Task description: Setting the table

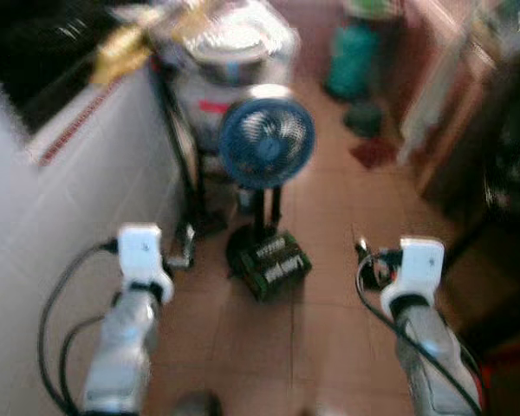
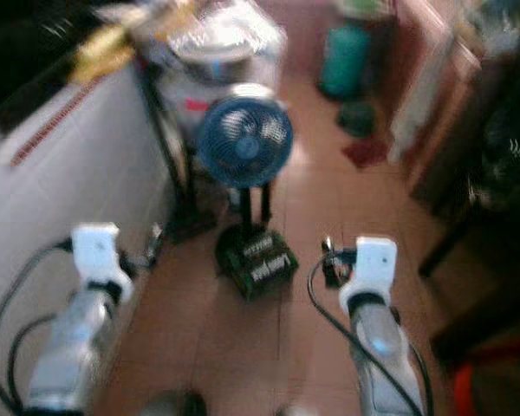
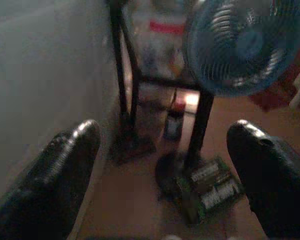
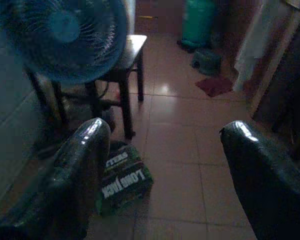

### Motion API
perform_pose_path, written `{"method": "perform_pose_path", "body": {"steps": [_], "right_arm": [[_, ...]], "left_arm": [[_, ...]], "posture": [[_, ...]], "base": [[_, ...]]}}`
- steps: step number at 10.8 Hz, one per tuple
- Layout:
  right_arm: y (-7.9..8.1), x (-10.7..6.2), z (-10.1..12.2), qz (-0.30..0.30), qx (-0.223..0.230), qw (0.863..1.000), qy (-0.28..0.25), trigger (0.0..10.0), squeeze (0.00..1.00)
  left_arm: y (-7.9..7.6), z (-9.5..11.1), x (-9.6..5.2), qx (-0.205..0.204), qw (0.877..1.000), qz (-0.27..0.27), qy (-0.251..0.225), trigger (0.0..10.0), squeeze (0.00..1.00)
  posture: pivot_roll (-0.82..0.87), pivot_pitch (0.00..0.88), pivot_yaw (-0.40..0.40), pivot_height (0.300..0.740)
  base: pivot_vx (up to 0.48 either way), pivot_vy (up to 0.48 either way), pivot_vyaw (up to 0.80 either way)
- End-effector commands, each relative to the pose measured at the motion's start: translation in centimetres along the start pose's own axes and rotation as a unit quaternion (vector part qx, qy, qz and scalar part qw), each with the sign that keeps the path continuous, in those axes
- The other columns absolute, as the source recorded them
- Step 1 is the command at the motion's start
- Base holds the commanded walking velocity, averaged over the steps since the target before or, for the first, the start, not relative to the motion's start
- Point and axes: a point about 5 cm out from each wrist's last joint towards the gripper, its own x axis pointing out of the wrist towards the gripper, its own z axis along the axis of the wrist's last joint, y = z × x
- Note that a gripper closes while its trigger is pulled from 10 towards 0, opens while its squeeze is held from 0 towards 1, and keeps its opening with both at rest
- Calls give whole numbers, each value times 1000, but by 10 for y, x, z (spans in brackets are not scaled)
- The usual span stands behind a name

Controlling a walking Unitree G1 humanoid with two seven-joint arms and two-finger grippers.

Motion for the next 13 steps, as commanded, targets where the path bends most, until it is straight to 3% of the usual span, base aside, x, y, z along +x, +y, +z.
{"method": "perform_pose_path", "body": {"steps": [1,2,3,6,11,13], "right_arm": [[-1,-2,0,-3,2,1000,3,10000,0],[2,-1,2,2,-1,1000,-3,10000,0],[7,3,3,6,1,1000,-12,10000,0],[11,3,1,10,1,1000,-10,10000,0],[8,6,6,4,5,1000,-19,10000,0],[10,4,4,10,6,1000,-15,10000,0]], "left_arm": [[0,0,0,-3,1000,0,4,10000,0],[0,5,1,-3,1000,3,-5,10000,0],[3,15,5,26,999,2,-34,10000,0],[0,17,9,31,999,-7,-35,10000,0],[-8,14,11,21,999,-22,-34,10000,0],[-10,16,10,11,999,-23,-43,10000,0]], "posture": [[-19,0,-5,740],[-15,0,1,740],[-17,0,35,740],[-21,0,51,740],[-27,0,52,740],[-25,0,44,740]], "base": [[-266,0,0],[-262,0,-513],[0,420,-800],[0,474,-800],[0,472,-800],[0,120,-800]]}}
